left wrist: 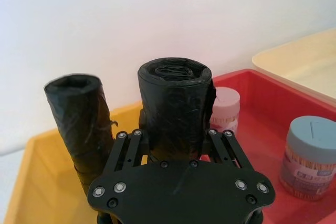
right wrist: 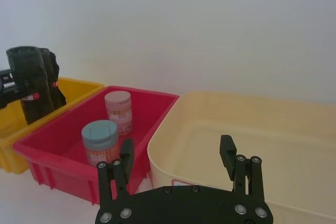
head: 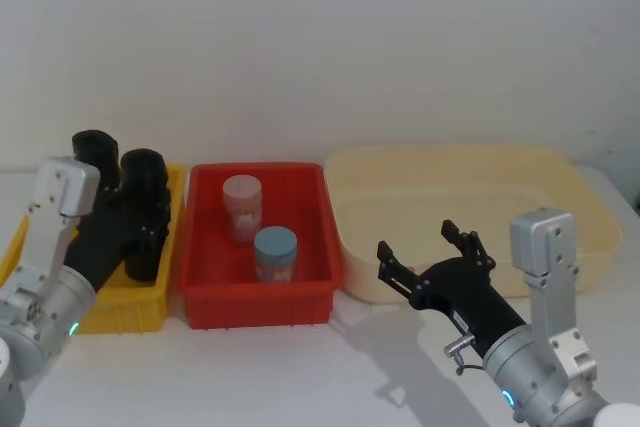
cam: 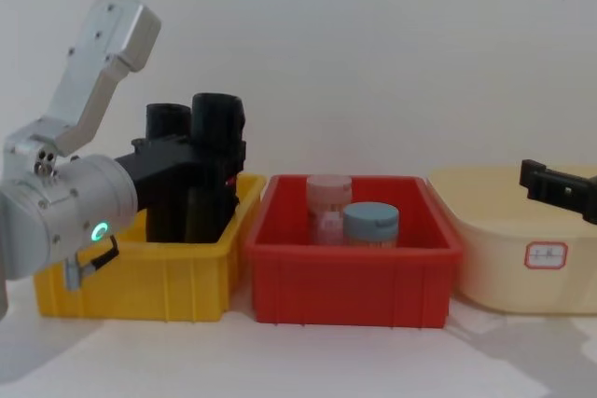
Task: Pick up the garbage bag with the one hand and transfer it to the other hand.
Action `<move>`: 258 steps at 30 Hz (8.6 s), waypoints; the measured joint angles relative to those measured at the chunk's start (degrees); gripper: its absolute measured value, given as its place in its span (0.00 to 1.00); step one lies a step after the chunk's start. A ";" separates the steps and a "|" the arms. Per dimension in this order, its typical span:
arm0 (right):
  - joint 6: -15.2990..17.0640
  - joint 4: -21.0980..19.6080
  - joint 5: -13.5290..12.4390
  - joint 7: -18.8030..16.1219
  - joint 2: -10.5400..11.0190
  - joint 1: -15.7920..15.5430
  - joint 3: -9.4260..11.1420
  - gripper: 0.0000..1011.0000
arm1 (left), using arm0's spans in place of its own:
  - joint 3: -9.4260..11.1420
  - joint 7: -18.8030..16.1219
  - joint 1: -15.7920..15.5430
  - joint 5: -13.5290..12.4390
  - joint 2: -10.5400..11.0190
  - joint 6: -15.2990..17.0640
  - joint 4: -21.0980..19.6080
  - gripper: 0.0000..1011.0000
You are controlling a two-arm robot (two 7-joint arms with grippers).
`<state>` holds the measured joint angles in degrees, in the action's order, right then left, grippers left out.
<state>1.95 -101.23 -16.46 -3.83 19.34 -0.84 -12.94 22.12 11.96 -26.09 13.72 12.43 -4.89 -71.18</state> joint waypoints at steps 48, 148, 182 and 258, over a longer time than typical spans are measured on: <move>0.00 0.00 0.00 0.00 0.00 0.00 0.00 0.99 | 6.79 12.99 -11.01 -1.35 -4.11 2.20 -2.42 0.43; -2.57 7.19 1.67 -2.26 -6.20 6.98 -2.70 0.99 | 10.24 25.45 -15.76 10.50 -11.55 -2.52 11.16 0.43; -1.17 15.81 5.24 -2.17 -10.73 14.72 -3.54 0.92 | 10.24 25.45 -15.77 10.48 -11.54 -2.52 11.16 0.43; 11.73 24.26 1.52 5.89 -12.34 24.52 12.44 0.71 | 10.24 25.45 -15.77 10.49 -11.55 -2.52 11.16 0.99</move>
<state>13.68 -76.96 -14.95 2.07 6.99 23.68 -0.50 32.36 37.42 -41.86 24.21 0.88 -7.42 -60.02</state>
